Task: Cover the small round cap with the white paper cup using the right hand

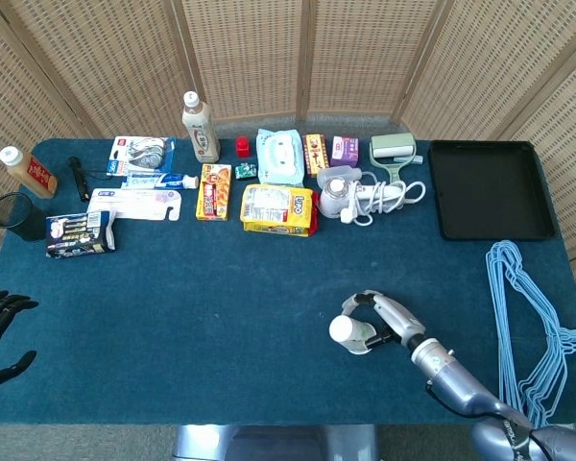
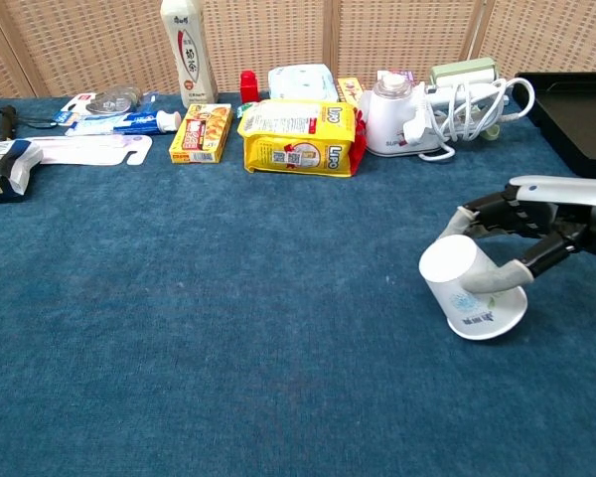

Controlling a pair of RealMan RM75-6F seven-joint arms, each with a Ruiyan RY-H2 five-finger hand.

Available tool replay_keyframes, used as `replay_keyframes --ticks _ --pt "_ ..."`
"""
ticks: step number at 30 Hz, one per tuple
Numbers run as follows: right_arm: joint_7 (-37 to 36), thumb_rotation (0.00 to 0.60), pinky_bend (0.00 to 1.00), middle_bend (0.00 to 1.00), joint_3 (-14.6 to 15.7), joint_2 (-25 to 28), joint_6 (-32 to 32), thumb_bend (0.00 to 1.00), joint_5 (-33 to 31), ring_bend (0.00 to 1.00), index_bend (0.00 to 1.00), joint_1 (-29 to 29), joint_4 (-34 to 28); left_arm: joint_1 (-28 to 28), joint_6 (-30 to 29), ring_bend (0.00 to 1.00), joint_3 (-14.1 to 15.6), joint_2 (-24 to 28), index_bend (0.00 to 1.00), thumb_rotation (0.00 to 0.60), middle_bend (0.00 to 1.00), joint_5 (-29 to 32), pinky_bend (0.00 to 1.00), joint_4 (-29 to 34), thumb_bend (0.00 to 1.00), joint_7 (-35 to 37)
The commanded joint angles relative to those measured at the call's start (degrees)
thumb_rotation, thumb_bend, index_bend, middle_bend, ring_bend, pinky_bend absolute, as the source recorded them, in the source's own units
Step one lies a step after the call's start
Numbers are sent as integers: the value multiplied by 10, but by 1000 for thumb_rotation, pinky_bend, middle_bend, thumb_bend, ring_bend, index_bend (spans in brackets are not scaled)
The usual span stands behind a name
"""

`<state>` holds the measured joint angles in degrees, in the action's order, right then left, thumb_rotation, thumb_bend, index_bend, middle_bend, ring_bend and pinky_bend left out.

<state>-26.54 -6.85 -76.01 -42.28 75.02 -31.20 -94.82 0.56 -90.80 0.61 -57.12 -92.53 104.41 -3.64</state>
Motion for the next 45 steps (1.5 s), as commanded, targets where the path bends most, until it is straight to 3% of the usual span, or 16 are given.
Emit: replay_keyframes --ticks 1,9,17,27,32,34,39,45 --pt "-6 531 0 242 8 10 -7 255 16 153 369 3 6 -1 1 174 0 1 281 600 280 -1 183 2 179 -1" --pt "-7 532 0 211 22 35 -37 270 46 131 273 14 12 -4 3 174 -1 1 281 600 280 -4 183 6 179 -4" --pt "-11 533 0 203 27 56 -54 275 59 122 265 17 5 -4 2 174 0 4 281 600 280 -4 183 8 179 -3" --pt "13 531 6 205 17 87 -98 274 69 121 265 22 -47 3 -6 174 1 4 281 599 280 2 182 2 179 5" --pt "97 534 58 268 4 72 -165 274 49 186 313 43 -54 6 -9 175 3 3 281 600 280 3 183 -3 179 10" --pt "178 534 100 298 9 58 -223 274 62 224 346 63 -43 11 -12 174 7 0 281 600 280 0 183 -9 179 16" --pt "299 536 127 330 23 34 -303 274 88 253 400 98 -28 19 -17 174 12 -11 282 600 280 3 183 -24 180 26" --pt "362 535 152 335 37 46 -355 274 91 260 423 136 -44 31 -32 174 17 -29 281 600 280 -3 182 -43 179 41"
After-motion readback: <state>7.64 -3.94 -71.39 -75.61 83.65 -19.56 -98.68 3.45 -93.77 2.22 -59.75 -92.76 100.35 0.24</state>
